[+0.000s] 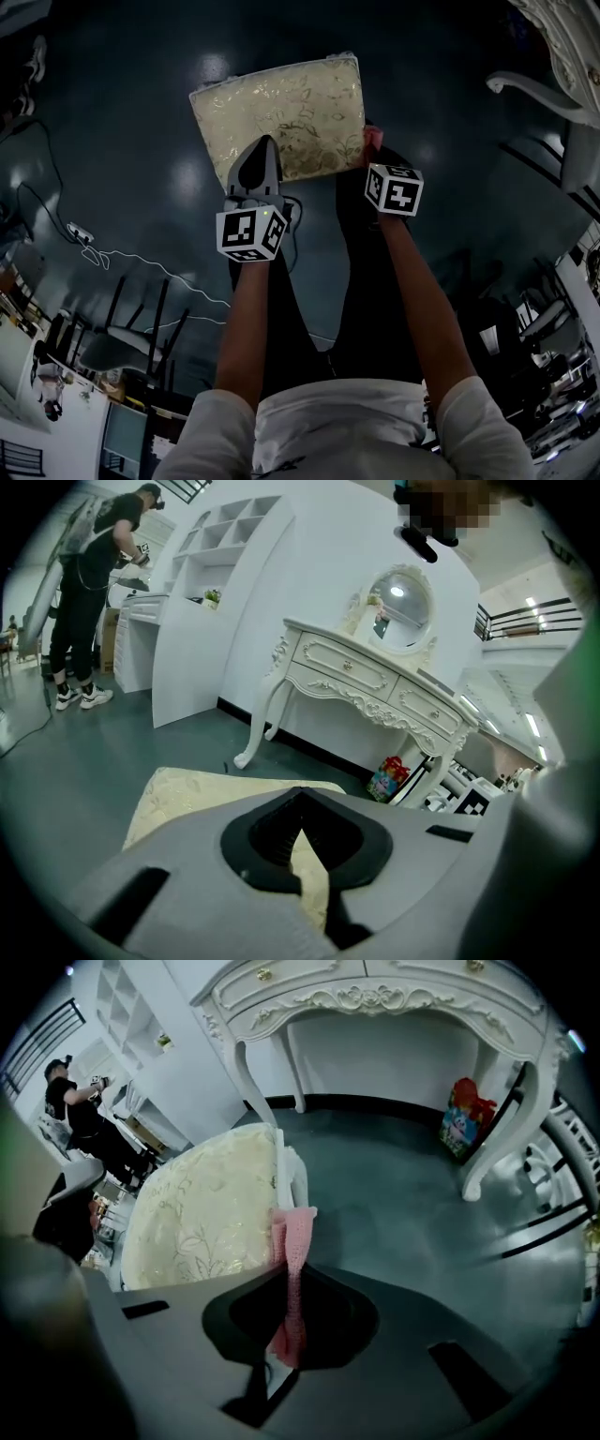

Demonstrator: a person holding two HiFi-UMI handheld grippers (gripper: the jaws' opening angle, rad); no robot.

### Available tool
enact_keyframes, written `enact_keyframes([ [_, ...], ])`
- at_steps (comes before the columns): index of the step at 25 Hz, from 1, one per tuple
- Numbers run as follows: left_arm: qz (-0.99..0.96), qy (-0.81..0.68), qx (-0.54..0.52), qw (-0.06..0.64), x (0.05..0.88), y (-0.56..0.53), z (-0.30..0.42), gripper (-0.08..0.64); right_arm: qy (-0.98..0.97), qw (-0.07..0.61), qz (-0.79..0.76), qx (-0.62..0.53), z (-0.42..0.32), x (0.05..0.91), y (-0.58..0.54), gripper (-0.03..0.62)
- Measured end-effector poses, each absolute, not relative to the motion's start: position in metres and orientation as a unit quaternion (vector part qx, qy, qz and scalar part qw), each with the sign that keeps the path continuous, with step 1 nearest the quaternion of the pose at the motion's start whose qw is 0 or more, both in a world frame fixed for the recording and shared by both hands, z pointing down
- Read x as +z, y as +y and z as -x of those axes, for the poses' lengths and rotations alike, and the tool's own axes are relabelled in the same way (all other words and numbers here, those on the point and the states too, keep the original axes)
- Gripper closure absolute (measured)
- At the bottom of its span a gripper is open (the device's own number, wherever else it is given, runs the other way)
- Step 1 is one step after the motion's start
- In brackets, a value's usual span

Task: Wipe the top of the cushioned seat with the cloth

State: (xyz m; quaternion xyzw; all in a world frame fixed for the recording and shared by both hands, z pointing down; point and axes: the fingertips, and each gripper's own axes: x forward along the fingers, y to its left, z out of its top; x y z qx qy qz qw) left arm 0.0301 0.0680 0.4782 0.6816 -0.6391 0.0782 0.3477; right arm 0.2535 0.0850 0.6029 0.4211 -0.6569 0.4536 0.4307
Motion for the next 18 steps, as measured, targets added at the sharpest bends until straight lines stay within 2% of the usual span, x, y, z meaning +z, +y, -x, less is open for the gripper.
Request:
enact_keyframes([
  [7,-0.679,-0.642,0.079,0.347,0.478,0.073,-0.029,0.552,-0.644,0.43,-0.405,0.487,-0.267,0.636,0.08,0.571],
  [11,-0.674,-0.651,0.076,0.341,0.471,0.08,-0.01,0.551,-0.647,0.417,-0.427,0.475,-0.265,0.617,0.076,0.571],
  [14,-0.668,-0.661,0.072,0.334,0.461,0.087,0.015,0.551,-0.67,0.369,-0.444,0.467,-0.237,0.571,0.072,0.571],
  [18,-0.644,-0.688,0.061,0.329,0.449,0.101,0.065,0.552,-0.704,0.324,-0.391,0.496,-0.155,0.528,0.103,0.571],
])
